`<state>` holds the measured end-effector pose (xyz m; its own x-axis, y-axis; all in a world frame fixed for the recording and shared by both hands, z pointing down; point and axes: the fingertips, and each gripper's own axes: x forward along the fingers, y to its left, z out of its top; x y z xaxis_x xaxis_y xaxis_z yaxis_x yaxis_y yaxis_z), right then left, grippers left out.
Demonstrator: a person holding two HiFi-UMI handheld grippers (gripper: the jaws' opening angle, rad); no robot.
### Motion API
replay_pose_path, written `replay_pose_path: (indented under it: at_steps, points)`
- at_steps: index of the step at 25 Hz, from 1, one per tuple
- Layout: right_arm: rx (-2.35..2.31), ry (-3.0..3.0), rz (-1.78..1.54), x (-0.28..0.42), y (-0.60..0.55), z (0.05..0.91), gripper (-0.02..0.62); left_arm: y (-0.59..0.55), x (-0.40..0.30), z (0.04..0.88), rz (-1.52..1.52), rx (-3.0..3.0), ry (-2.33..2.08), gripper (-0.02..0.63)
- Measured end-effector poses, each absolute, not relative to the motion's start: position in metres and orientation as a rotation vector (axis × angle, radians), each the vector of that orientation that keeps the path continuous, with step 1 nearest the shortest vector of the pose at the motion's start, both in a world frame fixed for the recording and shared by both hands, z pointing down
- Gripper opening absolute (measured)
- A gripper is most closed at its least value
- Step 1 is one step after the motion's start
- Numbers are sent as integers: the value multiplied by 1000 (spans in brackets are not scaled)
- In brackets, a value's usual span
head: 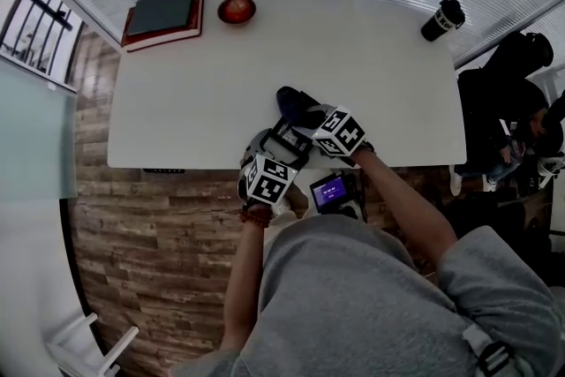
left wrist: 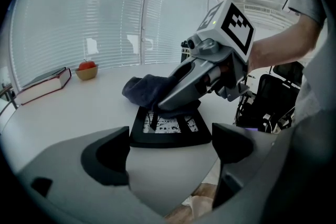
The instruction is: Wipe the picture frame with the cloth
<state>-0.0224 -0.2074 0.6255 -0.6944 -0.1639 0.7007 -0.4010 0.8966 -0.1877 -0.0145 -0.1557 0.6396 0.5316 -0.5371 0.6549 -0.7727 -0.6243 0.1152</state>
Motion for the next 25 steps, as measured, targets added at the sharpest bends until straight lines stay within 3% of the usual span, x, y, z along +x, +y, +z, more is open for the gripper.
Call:
replay_pose_path:
  at_steps: [25]
  points:
    - [121, -2327, 409, -48, -154, 618, 100, -156, -13, 649, 916, 2390, -1109, 495]
